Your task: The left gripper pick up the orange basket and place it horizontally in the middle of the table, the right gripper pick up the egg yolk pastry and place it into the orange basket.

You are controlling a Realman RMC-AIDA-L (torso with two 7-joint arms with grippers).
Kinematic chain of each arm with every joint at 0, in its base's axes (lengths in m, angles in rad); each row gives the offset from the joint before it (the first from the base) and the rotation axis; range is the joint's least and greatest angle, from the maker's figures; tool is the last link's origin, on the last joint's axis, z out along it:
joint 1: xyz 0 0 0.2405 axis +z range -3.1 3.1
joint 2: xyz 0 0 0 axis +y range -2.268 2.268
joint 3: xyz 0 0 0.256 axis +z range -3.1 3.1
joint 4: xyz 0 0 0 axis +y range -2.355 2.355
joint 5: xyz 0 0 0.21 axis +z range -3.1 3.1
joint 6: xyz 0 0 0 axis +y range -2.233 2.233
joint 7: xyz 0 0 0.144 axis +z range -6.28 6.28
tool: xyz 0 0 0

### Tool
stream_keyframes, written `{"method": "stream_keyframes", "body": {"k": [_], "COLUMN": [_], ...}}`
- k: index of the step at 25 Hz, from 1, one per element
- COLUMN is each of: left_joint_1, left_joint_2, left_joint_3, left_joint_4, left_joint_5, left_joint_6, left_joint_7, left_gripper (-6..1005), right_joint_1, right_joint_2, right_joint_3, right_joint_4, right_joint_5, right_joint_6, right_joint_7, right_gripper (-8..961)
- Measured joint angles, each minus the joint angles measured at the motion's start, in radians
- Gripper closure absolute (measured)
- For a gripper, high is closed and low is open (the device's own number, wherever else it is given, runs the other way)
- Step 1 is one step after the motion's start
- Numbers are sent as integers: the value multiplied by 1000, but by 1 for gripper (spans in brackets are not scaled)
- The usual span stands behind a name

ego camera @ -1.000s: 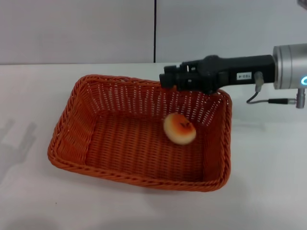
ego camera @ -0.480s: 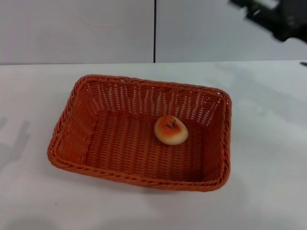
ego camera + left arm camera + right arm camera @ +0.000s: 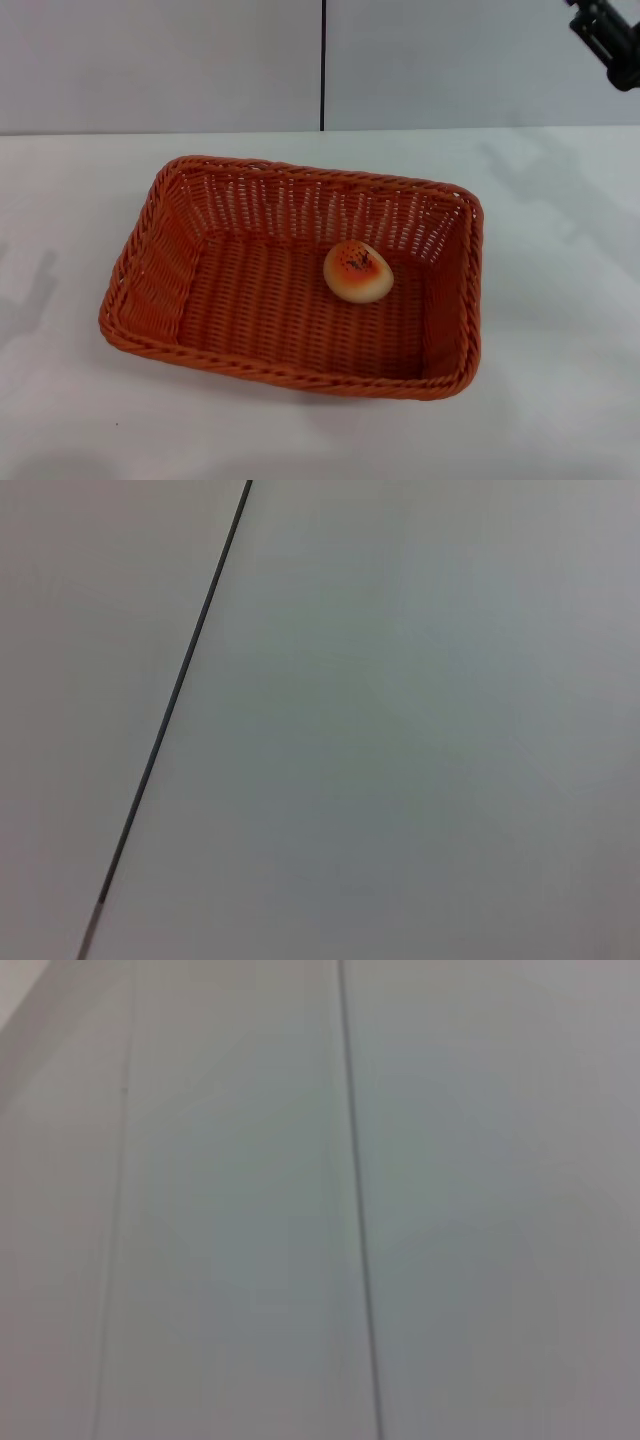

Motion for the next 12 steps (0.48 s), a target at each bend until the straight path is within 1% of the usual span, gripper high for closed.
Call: {"method": "stream_keyframes", "body": {"k": [6,12], "left_joint_1": [-1,-6], "left_joint_2": [1,2], "left_joint_3": [-5,-18], "left_joint_4": [1,7], "left_joint_5": [0,0], "left_joint_6": [-43,-40], "left_joint_7": [23,14], "left_gripper": [351,351], "right_joint_1": [-3,-32], "right_joint_2": [0,1], "right_joint_3": [6,52], "right_joint_4": [52,78], "right_joint_5": [28,38], "right_joint_6": [38,42], "right_joint_7": [-49,-83], "right_gripper": [366,366]}}
